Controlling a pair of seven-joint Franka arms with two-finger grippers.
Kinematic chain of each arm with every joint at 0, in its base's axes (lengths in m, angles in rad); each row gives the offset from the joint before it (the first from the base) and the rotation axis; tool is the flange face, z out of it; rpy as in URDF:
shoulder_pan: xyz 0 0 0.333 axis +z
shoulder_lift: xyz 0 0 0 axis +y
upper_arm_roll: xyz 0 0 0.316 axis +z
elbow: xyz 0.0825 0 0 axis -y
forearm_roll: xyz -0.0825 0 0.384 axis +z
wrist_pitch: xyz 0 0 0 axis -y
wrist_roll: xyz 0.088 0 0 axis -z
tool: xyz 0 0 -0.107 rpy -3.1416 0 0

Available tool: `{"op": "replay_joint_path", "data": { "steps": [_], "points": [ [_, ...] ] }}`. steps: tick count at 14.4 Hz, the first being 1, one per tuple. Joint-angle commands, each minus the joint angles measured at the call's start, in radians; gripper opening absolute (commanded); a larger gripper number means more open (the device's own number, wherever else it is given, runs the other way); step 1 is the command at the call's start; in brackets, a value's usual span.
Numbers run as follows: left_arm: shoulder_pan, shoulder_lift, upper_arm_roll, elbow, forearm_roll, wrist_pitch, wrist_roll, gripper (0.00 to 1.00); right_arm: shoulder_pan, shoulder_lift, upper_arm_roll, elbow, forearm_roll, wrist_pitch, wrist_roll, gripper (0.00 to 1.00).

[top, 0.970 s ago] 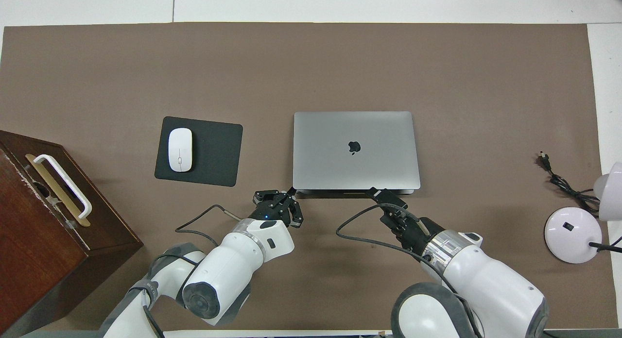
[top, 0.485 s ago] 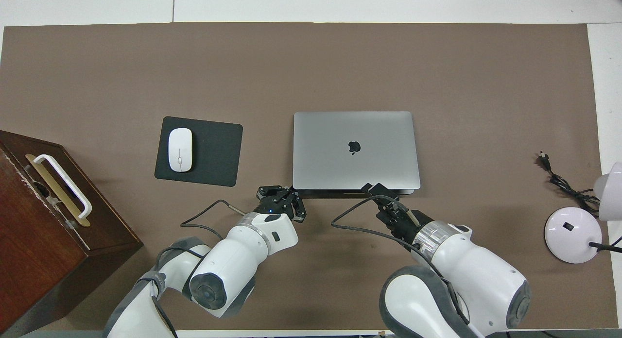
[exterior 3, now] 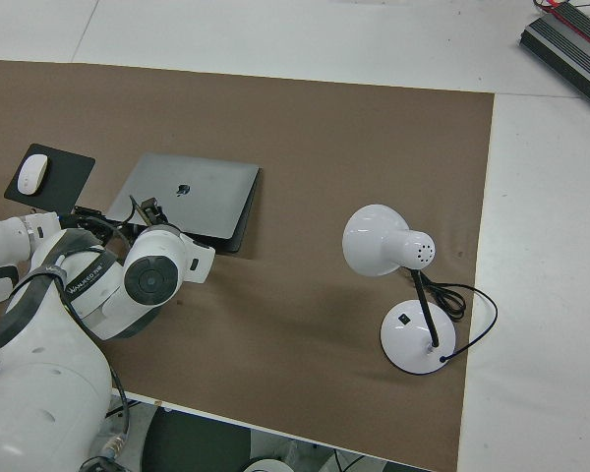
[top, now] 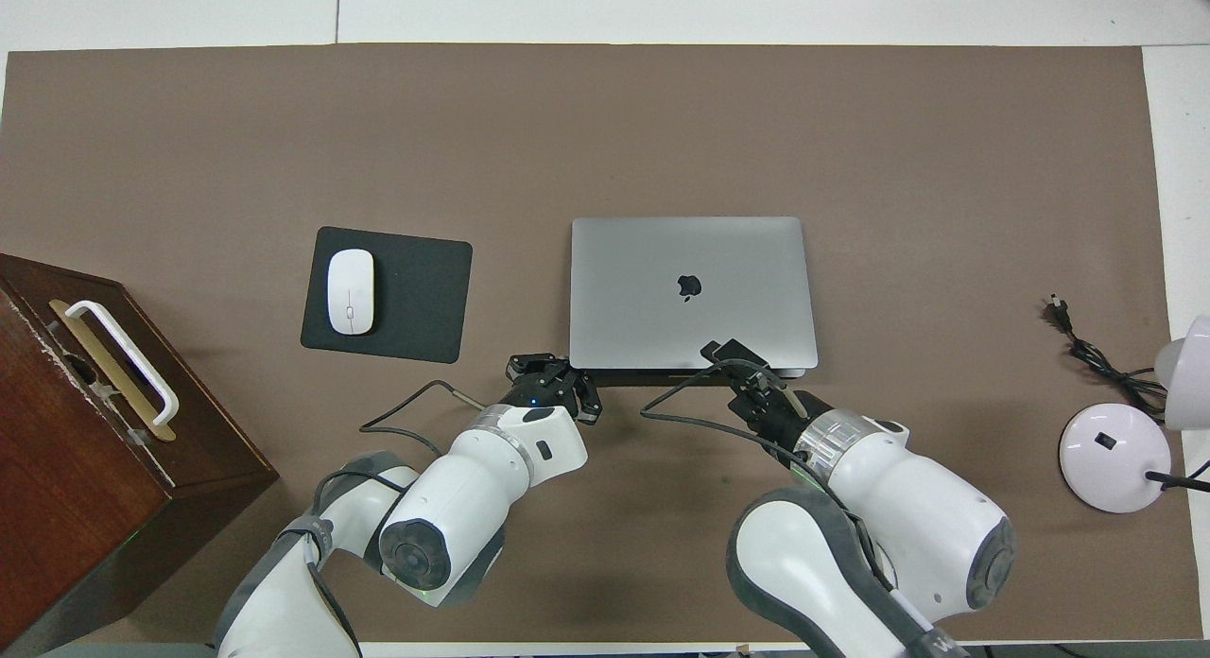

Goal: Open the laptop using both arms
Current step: 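Pin the laptop base with the left gripper while the right gripper grips the lid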

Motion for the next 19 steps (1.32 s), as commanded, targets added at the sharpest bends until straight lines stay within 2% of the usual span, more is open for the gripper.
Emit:
{"op": "replay_joint_path", "data": {
  "steps": [1,19],
  "points": [
    [-0.013,0.026,0.012,0.017,-0.002,0.020,0.011,0.00,-0.019,0.034,0.010,0.030,0.031,0.021,-0.009,1.00],
    [-0.022,0.060,0.014,0.026,-0.002,0.022,0.017,0.00,-0.031,0.112,0.009,0.091,0.031,0.020,-0.015,1.00]
  ]
}}
